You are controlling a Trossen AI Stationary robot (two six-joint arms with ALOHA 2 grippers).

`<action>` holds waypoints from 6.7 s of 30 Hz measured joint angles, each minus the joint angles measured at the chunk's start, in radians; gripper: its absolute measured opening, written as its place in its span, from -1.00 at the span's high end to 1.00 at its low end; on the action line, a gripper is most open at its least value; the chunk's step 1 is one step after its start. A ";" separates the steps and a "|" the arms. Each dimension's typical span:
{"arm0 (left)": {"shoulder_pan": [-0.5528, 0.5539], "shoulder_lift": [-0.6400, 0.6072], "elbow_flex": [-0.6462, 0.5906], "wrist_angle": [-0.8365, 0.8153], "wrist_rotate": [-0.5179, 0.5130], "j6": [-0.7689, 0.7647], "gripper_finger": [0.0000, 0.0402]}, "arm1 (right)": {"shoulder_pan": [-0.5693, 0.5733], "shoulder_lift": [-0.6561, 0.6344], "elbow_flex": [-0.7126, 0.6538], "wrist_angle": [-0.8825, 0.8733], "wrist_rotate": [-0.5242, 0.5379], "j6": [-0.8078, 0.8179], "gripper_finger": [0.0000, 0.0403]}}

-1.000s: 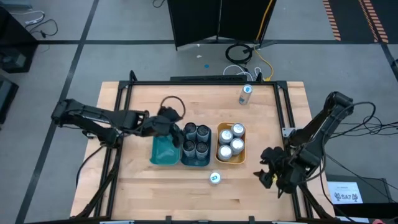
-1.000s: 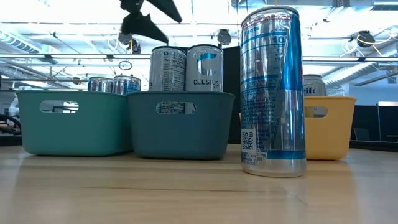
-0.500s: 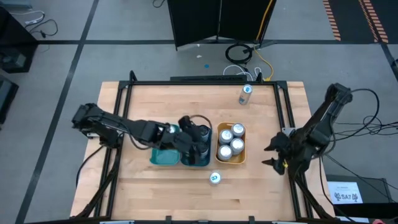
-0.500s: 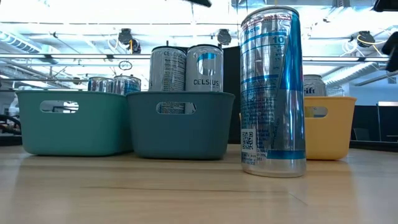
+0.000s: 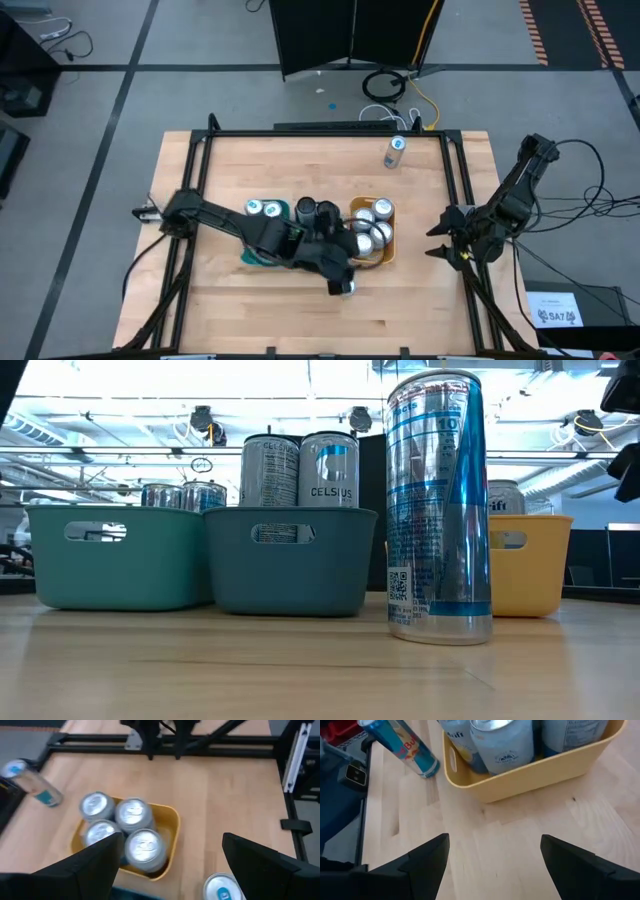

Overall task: Sort soda cans
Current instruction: Put the bottom blue soda can into the green bin

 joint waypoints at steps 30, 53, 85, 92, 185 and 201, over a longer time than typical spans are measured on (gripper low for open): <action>-0.058 0.183 0.019 -0.050 0.169 -0.133 -0.74 | 0.000 -0.001 -0.006 0.063 -0.049 0.002 -0.52; -0.055 0.182 -0.046 -0.040 0.211 -0.159 -0.74 | 0.000 -0.001 -0.006 0.083 -0.048 0.002 -0.52; -0.030 0.225 -0.050 -0.036 0.226 -0.211 -0.43 | 0.000 -0.001 -0.005 0.075 -0.046 -0.019 -0.52; -0.020 0.221 -0.046 -0.008 0.248 -0.228 -0.32 | 0.000 -0.001 -0.005 0.074 -0.046 -0.028 -0.52; -0.018 -0.320 -0.761 -0.422 -0.174 -1.396 -0.30 | -0.001 -0.001 -0.005 0.086 0.041 0.091 -0.52; 0.054 -0.320 -0.835 -0.282 -0.167 -1.333 -0.30 | -0.002 -0.001 -0.005 0.087 0.039 0.112 -0.52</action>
